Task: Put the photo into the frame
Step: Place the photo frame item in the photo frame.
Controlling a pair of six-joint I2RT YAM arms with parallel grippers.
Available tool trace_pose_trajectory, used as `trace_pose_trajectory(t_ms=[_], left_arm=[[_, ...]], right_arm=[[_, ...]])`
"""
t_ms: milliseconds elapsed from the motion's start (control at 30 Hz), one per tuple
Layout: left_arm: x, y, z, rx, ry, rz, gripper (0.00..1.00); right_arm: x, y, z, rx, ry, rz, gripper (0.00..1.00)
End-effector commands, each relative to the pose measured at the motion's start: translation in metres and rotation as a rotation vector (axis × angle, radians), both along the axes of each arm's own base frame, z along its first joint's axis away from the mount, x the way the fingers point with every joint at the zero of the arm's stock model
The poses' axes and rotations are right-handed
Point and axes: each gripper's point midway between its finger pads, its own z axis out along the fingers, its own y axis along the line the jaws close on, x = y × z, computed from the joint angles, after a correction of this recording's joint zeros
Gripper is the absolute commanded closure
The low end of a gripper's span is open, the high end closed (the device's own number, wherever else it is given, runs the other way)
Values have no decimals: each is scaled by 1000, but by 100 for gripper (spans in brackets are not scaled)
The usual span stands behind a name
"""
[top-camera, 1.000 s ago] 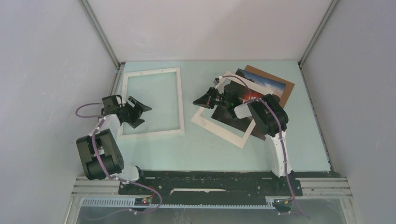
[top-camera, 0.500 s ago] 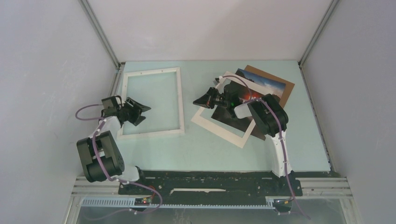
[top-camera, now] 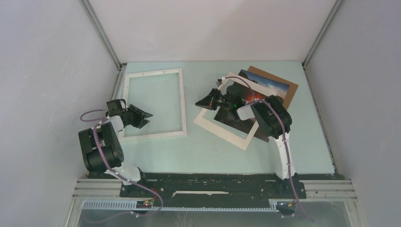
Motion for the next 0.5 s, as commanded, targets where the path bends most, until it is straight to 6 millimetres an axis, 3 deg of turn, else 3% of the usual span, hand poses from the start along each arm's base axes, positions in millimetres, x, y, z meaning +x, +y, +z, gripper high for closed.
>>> trace_pose_trajectory(t_ms=[0,167,467], left_arm=[[6,2,-9,-1,-13,9,59],[8,9,-13,40,1,-1,73],[-10,25,-7,196,67,-50,96]], right_arm=[[-11,10,8,5,-41,36,100],[-13,13,6,-8,-37,39,100],[-25,22,2,-83,-31,48,97]])
